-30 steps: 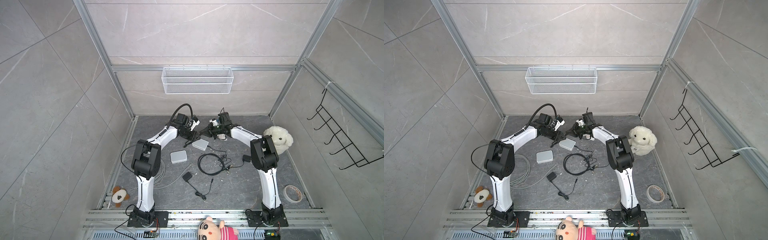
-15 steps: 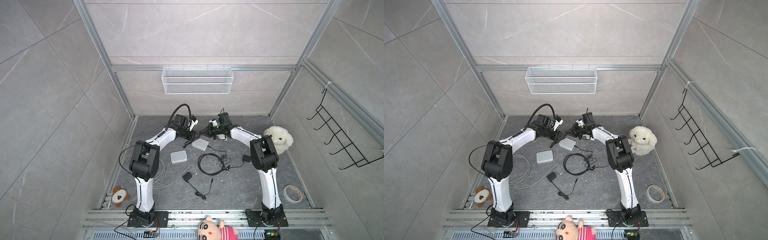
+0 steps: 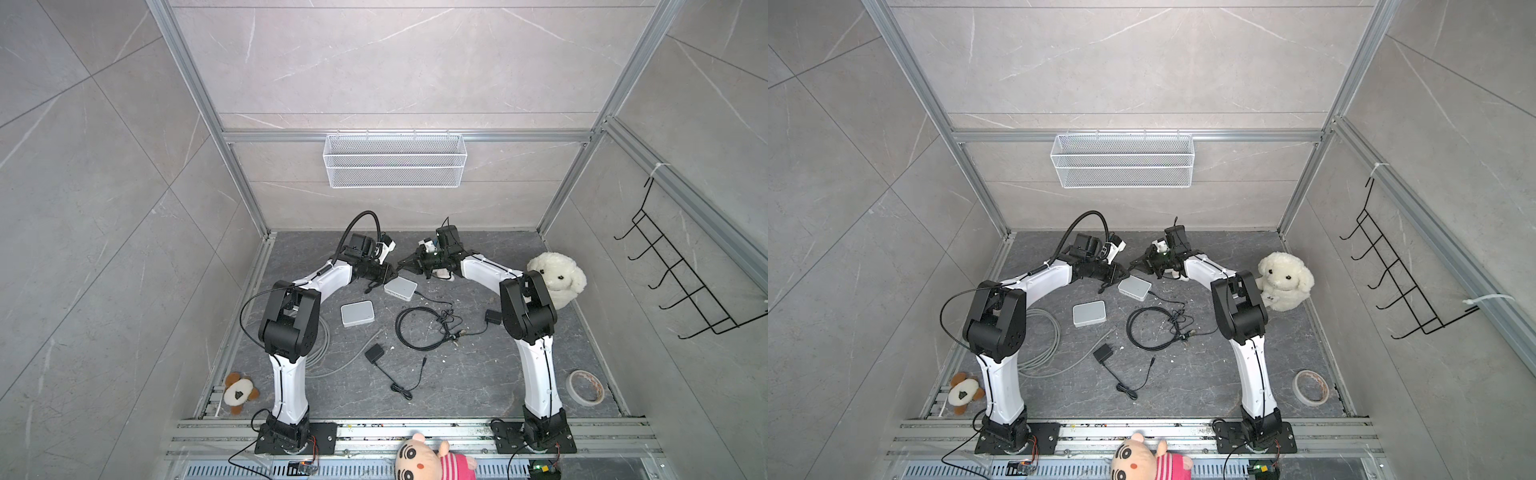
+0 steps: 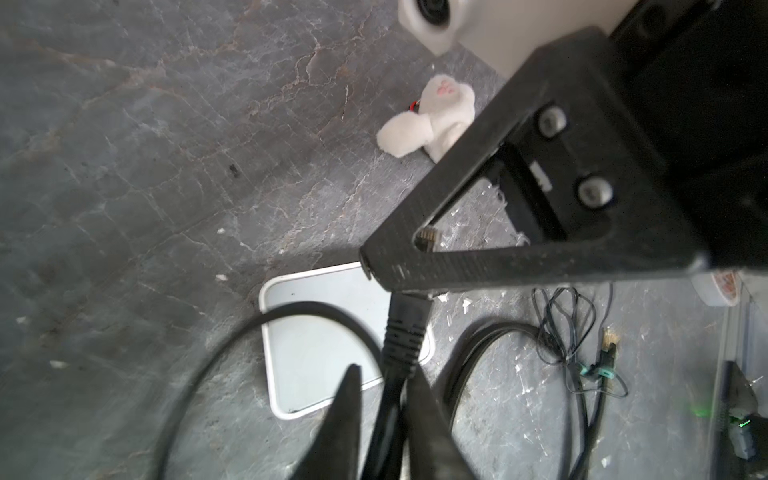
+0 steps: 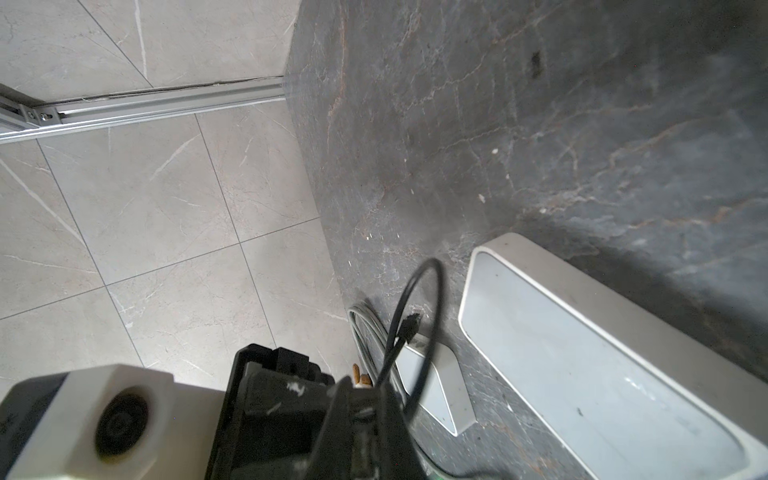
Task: Insert the plug into the switch port
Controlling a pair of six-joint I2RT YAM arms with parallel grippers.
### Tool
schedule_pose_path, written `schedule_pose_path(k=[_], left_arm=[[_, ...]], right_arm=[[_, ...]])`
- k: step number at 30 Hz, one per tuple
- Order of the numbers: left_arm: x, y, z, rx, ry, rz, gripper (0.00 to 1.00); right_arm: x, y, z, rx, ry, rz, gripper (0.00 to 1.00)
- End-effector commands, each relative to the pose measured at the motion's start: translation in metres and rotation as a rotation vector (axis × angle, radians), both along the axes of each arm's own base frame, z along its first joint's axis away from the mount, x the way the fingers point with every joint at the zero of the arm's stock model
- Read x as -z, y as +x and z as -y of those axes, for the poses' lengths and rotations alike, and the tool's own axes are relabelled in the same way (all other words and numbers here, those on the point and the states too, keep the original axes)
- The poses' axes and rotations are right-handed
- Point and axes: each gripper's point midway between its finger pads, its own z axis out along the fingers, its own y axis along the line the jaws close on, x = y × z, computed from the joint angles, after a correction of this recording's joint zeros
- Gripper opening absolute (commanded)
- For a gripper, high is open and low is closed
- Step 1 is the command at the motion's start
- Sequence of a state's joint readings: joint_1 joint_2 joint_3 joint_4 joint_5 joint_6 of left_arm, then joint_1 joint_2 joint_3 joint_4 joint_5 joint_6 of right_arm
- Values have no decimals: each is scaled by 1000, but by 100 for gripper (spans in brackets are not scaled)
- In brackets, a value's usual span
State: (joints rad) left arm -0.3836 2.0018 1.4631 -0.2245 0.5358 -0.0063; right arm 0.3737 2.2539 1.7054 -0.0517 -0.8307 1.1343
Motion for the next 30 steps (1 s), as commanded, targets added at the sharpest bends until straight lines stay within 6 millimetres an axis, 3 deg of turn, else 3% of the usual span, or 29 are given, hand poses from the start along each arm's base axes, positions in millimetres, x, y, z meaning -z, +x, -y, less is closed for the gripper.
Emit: schedule_pose_path(k=[1,4,7,9,13,17,22,30], left_arm=[[-9,7,3,5,-63,9,15],[-8,8,3,7,-69,8,9],[-13,7,3,24,-85,15,3],[-16,5,1,47,-82,8,0],[-15,-2,-5,90,-62,-18,0],[-14,-9,-9,126,-28,-38,0],[-12,-14,-11,157,3,-52,0],[12,-30,-24,255,140,-153,0]], right_arm=[[-10,-4,-4,-17,27,10,6],[-10,-4,-4,-19,27,10,7],[-10,-5,-1,-25,20,19,16],[-9,-3,9,-13,-20,35,28],[-9,1,39,11,-127,107,40],[-9,0,57,17,-156,152,45],[-5,-2,62,7,-176,180,46],[17,-12,73,-115,-358,278,52]])
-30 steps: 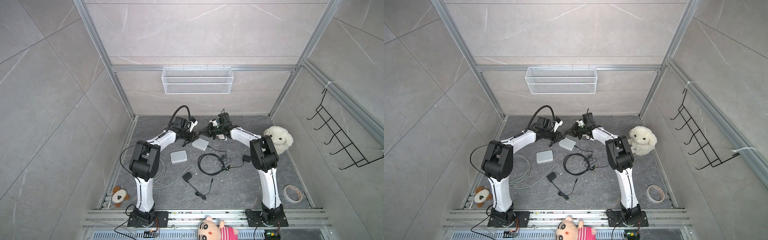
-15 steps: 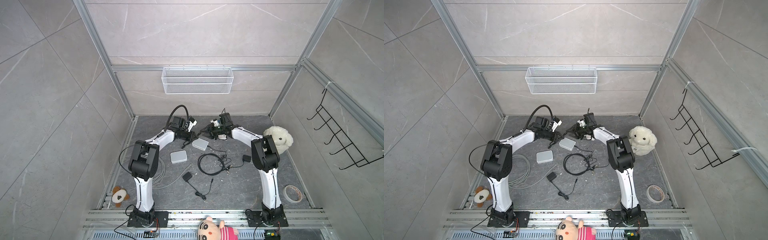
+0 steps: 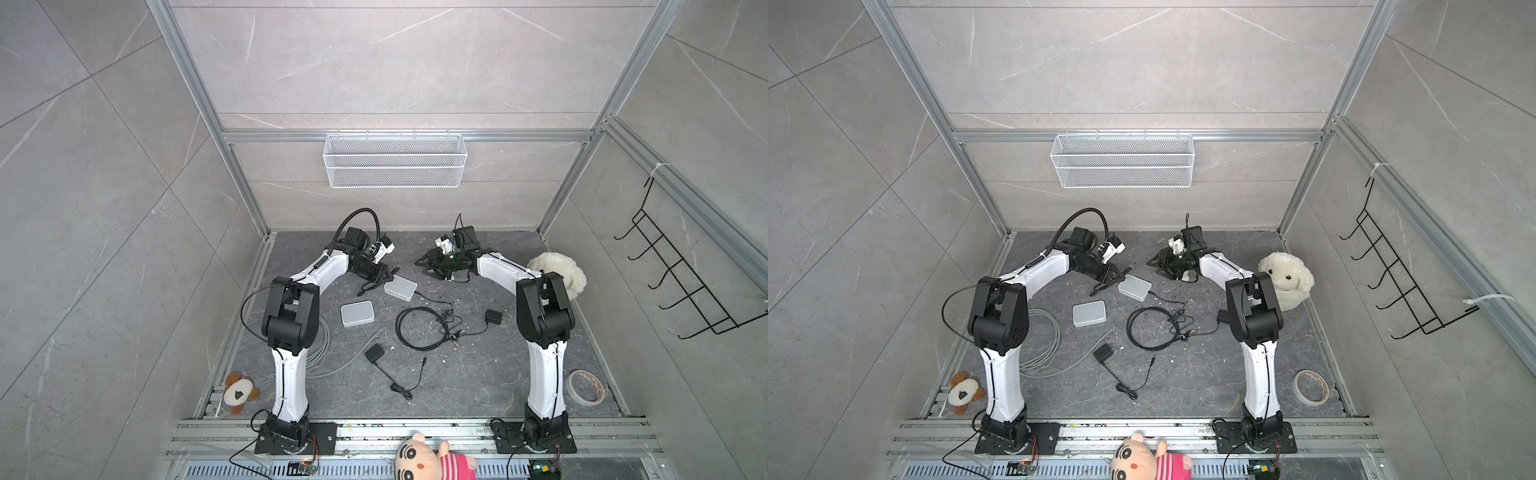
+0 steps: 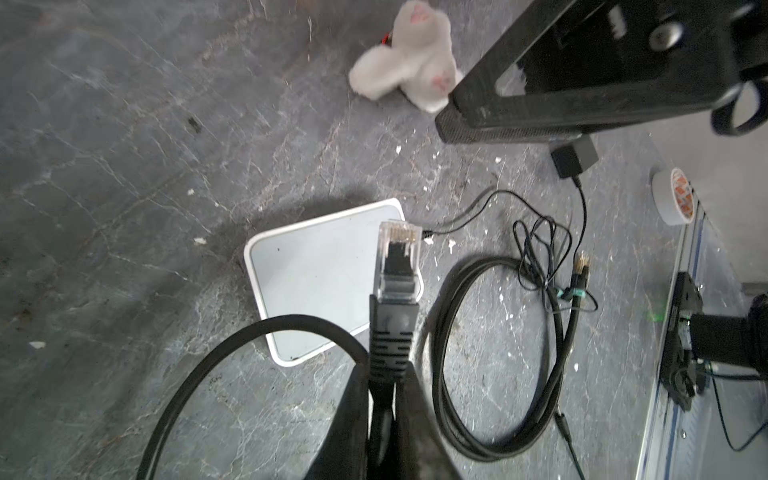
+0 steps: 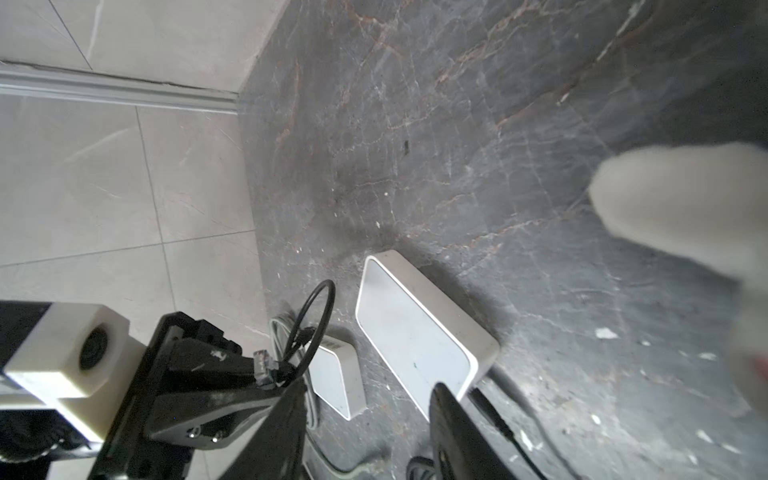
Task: Insert the plug into the switch port
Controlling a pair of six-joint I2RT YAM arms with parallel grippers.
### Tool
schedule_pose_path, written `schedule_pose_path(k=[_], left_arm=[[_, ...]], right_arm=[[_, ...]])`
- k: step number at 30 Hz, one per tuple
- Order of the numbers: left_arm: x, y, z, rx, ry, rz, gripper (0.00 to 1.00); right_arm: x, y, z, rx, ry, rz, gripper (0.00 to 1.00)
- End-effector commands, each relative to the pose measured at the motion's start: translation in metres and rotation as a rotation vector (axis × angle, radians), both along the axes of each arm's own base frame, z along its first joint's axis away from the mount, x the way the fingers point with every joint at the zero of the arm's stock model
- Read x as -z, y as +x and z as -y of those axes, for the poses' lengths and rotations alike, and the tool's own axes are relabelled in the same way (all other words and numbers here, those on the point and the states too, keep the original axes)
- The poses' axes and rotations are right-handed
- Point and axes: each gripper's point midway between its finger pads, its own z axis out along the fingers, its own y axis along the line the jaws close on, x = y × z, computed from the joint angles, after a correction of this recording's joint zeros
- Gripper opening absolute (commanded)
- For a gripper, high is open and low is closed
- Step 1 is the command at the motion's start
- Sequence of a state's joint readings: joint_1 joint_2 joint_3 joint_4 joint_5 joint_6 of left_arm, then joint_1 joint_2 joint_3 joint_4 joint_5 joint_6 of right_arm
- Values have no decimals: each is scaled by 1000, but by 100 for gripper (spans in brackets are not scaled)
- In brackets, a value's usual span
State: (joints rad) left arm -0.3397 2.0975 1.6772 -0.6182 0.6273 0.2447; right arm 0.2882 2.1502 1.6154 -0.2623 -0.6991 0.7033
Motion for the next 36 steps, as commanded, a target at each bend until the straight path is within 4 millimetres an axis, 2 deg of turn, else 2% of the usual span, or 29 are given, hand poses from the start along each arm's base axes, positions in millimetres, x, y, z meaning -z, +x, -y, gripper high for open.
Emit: schedule_pose_path(k=[1,5,13,18,22,36], left_arm=[[7,-16,-10,87,81,-57,0],[13,-27,-15,134,111,-95,0],[-7,-41,-4,201,-18,-173,0],[-24,-45,-1,224,-118,-206,0],[-25,-47,-2,233,-119,-221,0],[-35,-47,1,246,-138,-227,0]], right_arm=[[0,-7,4,-96,-127,91,53],[1,-11,-6,-159,-165,141,56],[-36,-35,-47,-298,8,219,54],[-47,-44,-54,-350,53,260,53],[-48,-46,-57,-368,76,267,53],[-54,-50,-86,-437,150,283,52]])
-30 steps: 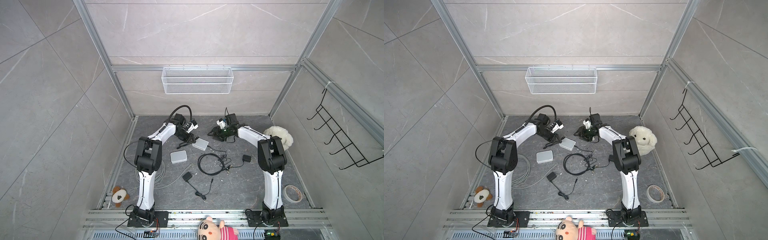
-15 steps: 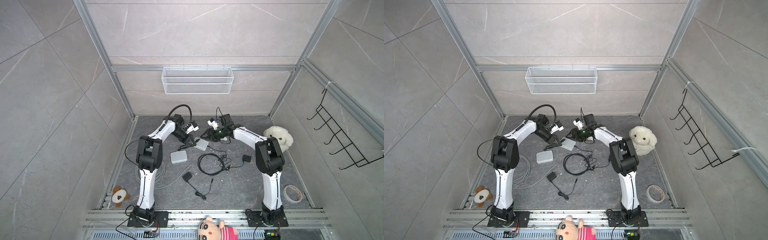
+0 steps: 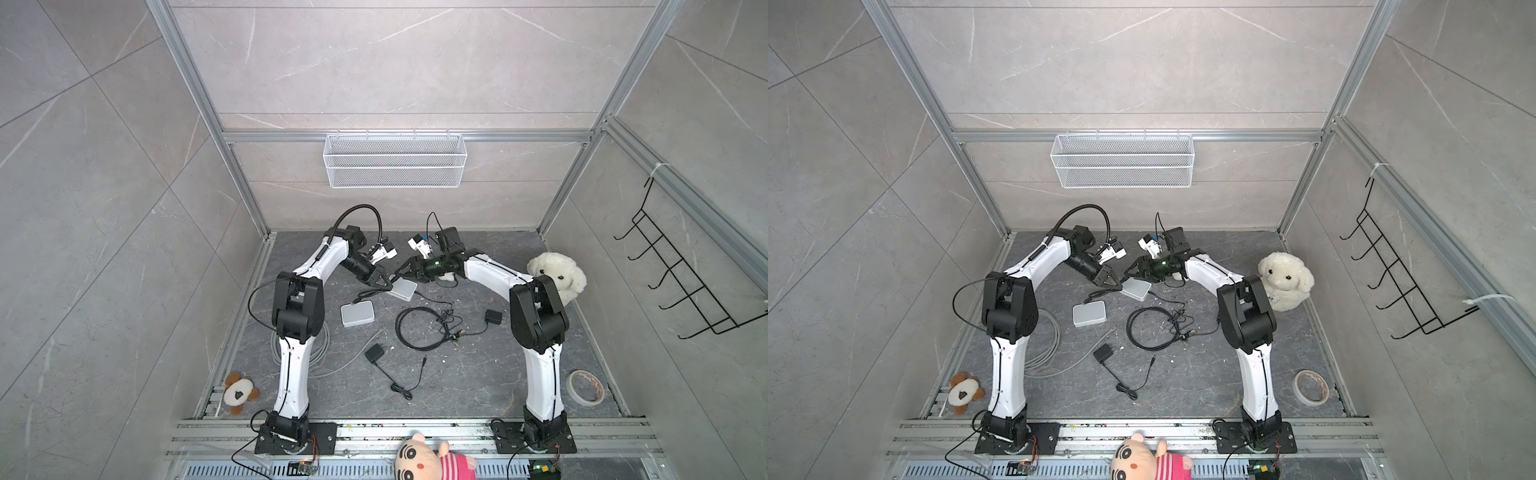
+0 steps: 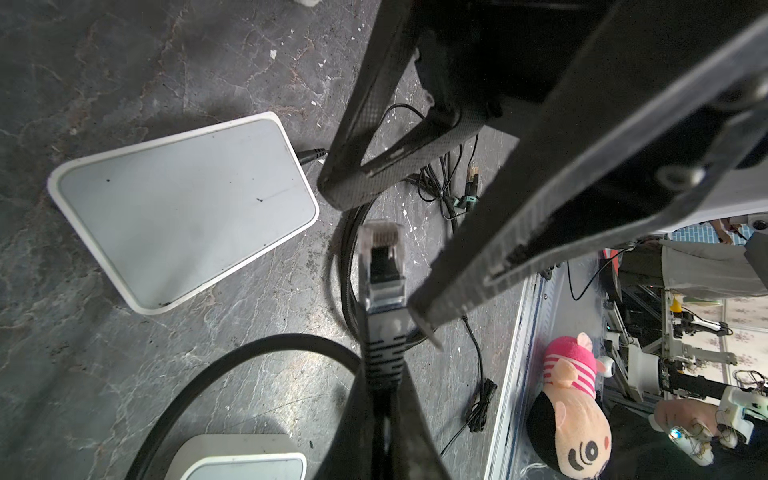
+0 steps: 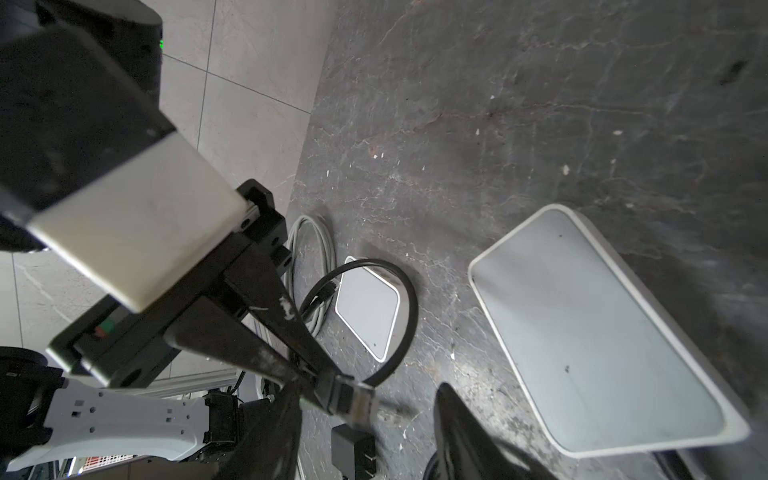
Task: Insert the plug into the switch port
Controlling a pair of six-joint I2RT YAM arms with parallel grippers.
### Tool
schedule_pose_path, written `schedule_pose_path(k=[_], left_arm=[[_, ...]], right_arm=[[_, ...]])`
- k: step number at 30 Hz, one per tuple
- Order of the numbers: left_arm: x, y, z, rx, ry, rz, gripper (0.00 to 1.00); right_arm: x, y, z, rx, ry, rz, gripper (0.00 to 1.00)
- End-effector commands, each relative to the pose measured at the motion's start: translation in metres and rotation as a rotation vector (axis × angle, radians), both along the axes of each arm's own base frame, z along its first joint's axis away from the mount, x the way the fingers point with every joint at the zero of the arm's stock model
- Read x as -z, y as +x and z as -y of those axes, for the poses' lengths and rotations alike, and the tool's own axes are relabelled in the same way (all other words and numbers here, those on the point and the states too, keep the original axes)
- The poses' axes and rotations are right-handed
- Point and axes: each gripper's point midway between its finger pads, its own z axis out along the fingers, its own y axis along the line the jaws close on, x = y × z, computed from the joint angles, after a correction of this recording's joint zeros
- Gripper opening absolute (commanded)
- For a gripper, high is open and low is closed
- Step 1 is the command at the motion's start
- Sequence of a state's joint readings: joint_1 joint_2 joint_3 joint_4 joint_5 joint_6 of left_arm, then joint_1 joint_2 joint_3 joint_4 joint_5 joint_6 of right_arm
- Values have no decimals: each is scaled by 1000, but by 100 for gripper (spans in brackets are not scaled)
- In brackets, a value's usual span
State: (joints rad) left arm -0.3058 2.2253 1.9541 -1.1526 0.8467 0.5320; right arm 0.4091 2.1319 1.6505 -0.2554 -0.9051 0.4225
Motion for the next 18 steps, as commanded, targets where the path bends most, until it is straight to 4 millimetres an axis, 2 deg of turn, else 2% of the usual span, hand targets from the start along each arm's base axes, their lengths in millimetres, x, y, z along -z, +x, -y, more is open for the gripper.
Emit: schedule_pose_path(k=[1,11,13,18], left_arm=[[-10,-2,4,22,-47,-6,0],[-18,-4,9,22,-107,-30,0],[-19,-4,10,22,-113,-29,0],[-22,-1,7,8,-139,-33,0]], right_arm=[[-12,1,-13,-49,48,39,52],[-8,-7,-22,-114,121,35,50],[-10,-7,-24,-120,147,39,45],[-10,-8,-21,-106,166,32,26]])
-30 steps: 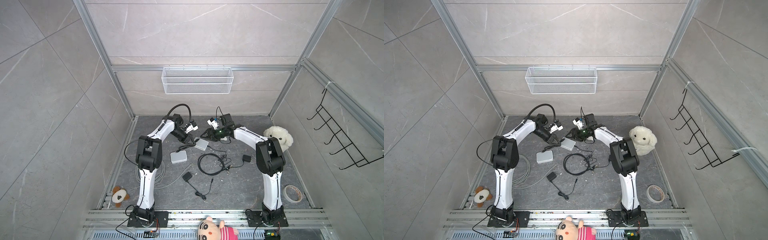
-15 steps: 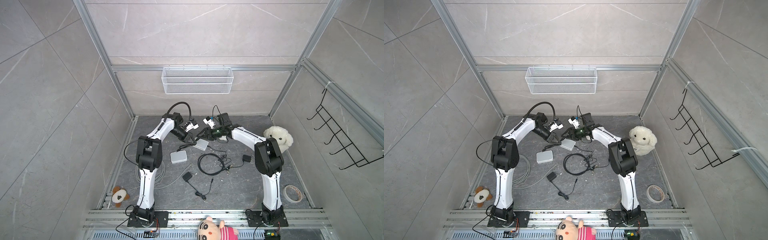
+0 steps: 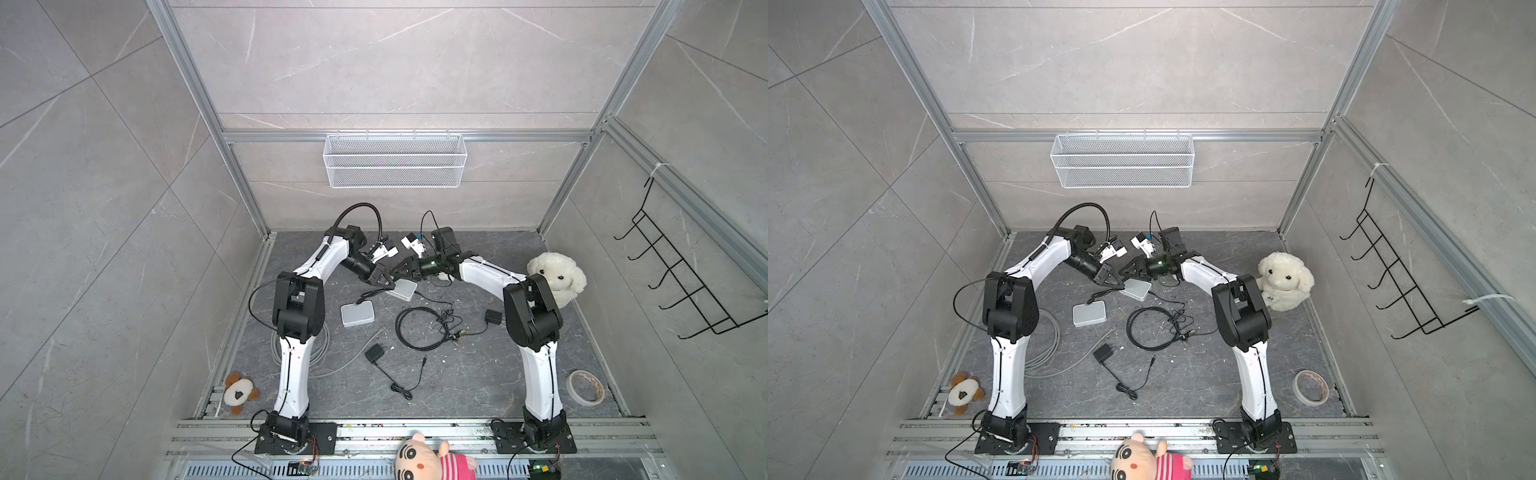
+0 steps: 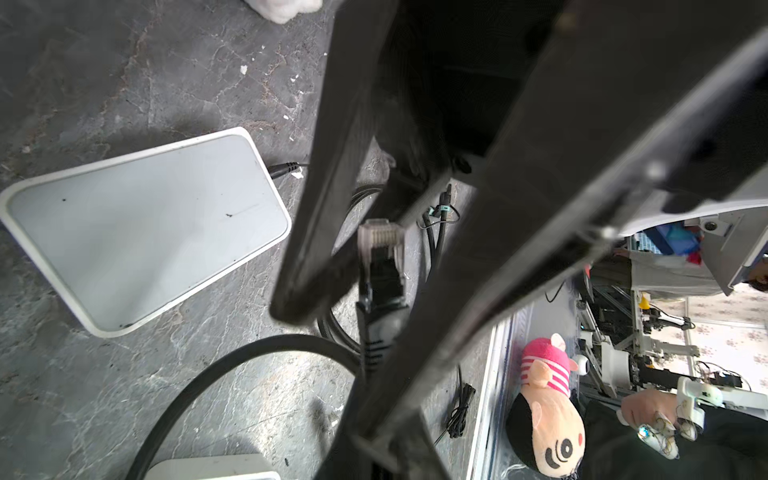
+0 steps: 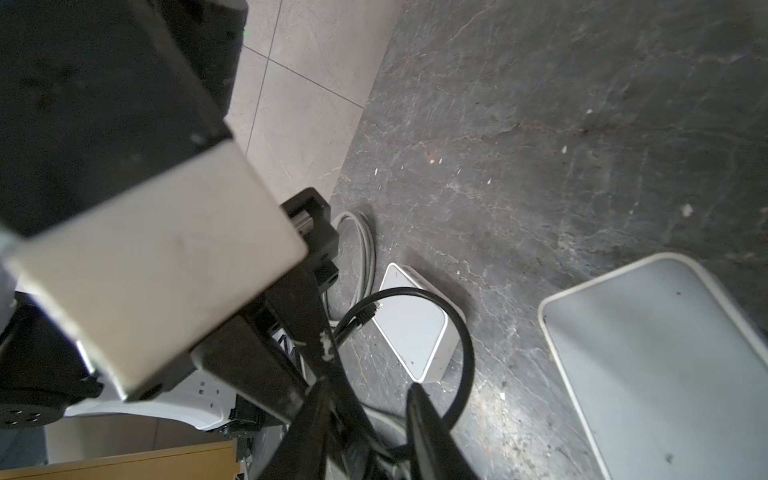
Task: Insert the plug into the switch port
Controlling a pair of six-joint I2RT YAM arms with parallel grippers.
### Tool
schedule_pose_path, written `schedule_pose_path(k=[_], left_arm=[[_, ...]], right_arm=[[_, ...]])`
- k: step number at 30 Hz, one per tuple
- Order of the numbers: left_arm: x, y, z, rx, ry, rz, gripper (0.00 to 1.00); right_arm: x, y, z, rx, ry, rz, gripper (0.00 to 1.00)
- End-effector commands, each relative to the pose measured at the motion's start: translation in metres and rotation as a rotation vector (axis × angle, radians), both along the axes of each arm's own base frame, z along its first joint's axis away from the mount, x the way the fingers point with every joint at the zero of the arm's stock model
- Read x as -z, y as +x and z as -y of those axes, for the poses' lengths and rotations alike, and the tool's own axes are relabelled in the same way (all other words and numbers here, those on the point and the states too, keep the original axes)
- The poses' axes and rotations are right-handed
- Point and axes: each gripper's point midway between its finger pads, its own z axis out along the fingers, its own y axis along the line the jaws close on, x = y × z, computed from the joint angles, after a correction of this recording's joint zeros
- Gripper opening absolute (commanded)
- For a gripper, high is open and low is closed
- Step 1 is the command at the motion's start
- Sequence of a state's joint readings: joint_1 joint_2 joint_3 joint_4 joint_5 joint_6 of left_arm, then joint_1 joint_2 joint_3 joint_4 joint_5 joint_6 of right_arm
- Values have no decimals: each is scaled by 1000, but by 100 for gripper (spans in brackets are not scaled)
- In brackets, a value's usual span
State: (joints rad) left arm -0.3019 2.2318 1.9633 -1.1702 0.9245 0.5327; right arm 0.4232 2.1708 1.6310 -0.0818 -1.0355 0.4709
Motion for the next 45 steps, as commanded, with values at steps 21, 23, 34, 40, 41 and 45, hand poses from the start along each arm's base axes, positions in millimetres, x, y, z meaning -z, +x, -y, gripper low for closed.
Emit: schedule_pose_path(k=[21,23,34,40,41,45], left_arm=[[-6,30,-6,-99,47,168,39],[-4,30,-2,-97,87,220,42],[-17,54,-4,-269,189,477,46],[-16,30,11,-151,271,593,48],[-9,30,10,-139,303,600,49],[13,37,-2,-122,450,655,50]], right_arm=[[25,18,23,247,-107,-364,6],[25,21,23,274,-96,-413,7],[43,26,31,368,-179,-503,7],[31,37,30,416,-145,-501,8],[29,37,29,416,-140,-502,8],[27,36,29,416,-129,-512,9]])
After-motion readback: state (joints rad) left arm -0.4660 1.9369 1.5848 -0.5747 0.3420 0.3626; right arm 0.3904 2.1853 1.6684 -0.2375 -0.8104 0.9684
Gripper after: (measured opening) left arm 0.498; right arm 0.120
